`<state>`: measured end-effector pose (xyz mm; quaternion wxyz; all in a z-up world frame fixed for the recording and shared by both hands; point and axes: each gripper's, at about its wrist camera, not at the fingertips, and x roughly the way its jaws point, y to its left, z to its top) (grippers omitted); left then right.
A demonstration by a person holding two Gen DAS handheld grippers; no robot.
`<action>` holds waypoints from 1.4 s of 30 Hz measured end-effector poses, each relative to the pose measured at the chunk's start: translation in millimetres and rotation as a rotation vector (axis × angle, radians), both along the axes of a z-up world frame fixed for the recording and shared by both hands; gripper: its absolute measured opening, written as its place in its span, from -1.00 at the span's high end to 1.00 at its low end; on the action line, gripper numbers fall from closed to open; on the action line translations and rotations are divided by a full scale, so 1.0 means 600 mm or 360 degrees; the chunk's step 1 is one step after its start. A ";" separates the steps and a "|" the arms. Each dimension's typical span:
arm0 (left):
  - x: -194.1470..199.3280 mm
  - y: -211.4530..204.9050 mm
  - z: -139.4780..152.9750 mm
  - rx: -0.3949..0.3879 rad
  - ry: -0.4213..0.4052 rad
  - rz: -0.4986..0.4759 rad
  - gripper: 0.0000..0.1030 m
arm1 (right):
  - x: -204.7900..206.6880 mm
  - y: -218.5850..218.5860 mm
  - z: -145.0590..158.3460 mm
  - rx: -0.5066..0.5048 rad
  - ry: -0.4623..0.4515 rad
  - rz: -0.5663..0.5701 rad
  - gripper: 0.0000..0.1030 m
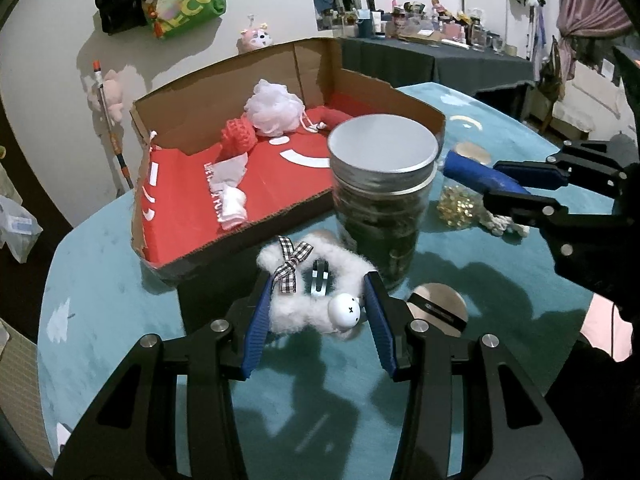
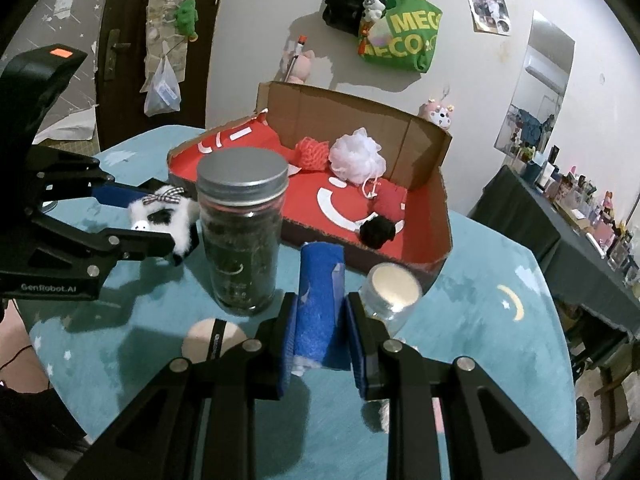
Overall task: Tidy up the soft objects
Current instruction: 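Carry the white plush and blue tube with both tools toward the box, then lower both tools into the box and open them to release the items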
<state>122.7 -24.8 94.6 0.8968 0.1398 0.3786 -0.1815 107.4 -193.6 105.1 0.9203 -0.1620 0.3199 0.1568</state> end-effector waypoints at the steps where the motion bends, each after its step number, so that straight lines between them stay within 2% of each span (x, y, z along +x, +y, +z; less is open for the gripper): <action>1: 0.004 0.002 0.002 0.0004 -0.0002 0.0001 0.16 | 0.003 -0.001 0.003 0.0010 0.0005 0.0006 0.50; 9: 0.029 0.014 0.014 0.0013 0.0014 0.0001 0.16 | 0.033 -0.008 0.023 0.0025 0.0011 0.0015 0.50; 15: 0.057 0.026 0.022 -0.0001 0.0043 -0.0010 0.16 | 0.068 -0.024 0.039 0.0108 0.0072 0.0039 0.50; 28: 0.148 0.045 0.033 -0.0110 0.0180 -0.0054 0.16 | 0.186 -0.034 0.042 0.0253 0.0320 0.0147 0.50; 34: 0.205 0.038 0.033 -0.0133 0.0272 -0.0101 0.16 | 0.252 -0.019 0.040 0.0244 0.0435 0.0201 0.50; 42: 0.291 0.005 0.020 -0.0101 0.0379 -0.0149 0.16 | 0.361 0.016 0.015 0.0155 0.0586 0.0219 0.50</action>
